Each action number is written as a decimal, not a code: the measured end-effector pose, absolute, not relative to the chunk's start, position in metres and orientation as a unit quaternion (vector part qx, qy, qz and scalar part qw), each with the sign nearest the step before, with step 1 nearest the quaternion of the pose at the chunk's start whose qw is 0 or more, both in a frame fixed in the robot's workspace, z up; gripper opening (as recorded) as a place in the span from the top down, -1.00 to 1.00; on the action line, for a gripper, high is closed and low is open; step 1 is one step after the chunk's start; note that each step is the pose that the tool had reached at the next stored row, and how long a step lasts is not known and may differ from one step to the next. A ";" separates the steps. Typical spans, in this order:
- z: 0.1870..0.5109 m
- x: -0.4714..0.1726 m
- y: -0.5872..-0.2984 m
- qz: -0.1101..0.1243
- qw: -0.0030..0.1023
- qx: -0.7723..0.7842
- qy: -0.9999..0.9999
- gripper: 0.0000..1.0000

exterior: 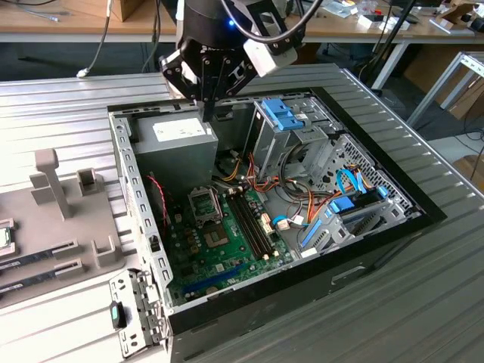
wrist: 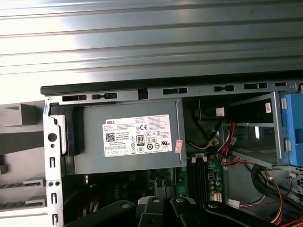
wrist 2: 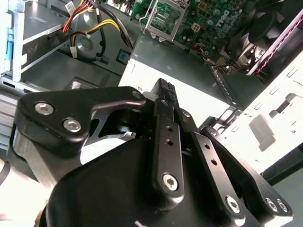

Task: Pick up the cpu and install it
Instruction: 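Reach for the cpu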

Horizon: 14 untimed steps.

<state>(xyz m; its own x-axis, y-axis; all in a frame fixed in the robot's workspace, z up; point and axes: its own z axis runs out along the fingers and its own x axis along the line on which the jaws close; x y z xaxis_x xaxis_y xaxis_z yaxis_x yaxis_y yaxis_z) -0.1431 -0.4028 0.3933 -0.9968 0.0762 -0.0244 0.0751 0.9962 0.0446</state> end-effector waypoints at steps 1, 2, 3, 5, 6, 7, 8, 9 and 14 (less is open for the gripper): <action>0.393 -0.144 -0.403 0.022 0.013 0.038 0.999 0.79; 0.393 -0.144 -0.403 0.022 0.013 0.038 0.999 0.79; 0.393 -0.145 -0.403 0.022 0.013 0.038 0.999 0.79; 0.393 -0.146 -0.403 0.022 0.013 0.038 0.999 0.79; 0.393 -0.146 -0.403 0.022 0.013 0.038 0.999 0.79; 0.393 -0.147 -0.403 0.022 0.013 0.038 0.999 0.79; 0.393 -0.147 -0.403 0.022 0.013 0.038 0.999 0.79; 0.393 -0.148 -0.403 0.022 0.013 0.038 0.999 0.79; 0.393 -0.150 -0.403 0.022 0.013 0.038 0.999 0.79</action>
<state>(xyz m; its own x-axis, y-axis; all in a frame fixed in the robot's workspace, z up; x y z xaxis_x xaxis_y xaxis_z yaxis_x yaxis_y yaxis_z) -0.1496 -0.4028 0.3933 -0.9968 0.0762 -0.0244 0.0751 0.9962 0.0446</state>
